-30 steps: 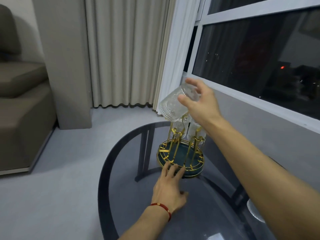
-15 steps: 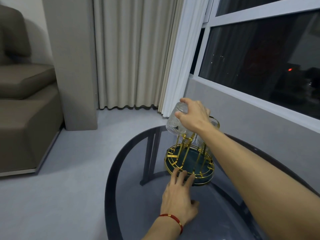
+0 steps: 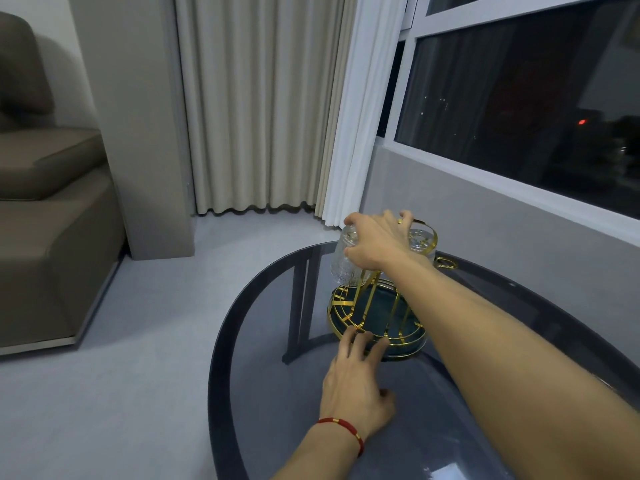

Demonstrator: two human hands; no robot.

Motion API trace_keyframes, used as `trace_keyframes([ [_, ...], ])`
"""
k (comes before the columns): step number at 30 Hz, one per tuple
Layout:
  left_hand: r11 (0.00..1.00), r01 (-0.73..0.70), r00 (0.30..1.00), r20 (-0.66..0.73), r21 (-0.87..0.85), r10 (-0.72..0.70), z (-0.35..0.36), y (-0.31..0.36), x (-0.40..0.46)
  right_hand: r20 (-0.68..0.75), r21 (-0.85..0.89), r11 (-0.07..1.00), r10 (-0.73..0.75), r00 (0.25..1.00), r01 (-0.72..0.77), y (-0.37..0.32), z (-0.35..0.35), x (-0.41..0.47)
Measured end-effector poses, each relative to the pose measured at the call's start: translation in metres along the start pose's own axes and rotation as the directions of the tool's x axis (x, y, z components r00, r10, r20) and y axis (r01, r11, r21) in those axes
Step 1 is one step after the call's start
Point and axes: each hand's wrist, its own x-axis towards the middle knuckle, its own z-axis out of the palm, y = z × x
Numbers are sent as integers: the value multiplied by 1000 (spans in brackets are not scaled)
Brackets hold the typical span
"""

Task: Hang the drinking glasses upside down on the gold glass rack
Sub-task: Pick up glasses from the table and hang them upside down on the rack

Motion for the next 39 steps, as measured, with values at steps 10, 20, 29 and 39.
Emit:
trace_keyframes([
  [10, 1000, -4, 1000, 0, 28, 4, -2, 2, -1, -86, 58, 996, -67, 994, 72, 8, 1, -15],
  [20, 985, 87, 991, 86, 148, -100, 8, 40, -7, -284, 181, 972, -91, 954, 147, 67, 28, -201],
  [29, 989, -147, 972, 187, 8, 143, 28, 121, -35, -465, 278, 960, 148, 873, -15, 155, 20, -319],
  [39, 879, -225, 972, -34, -421, 233, 30, 185, -77, -88, 360, 685, 701, 708, -633, 249, -5, -385],
])
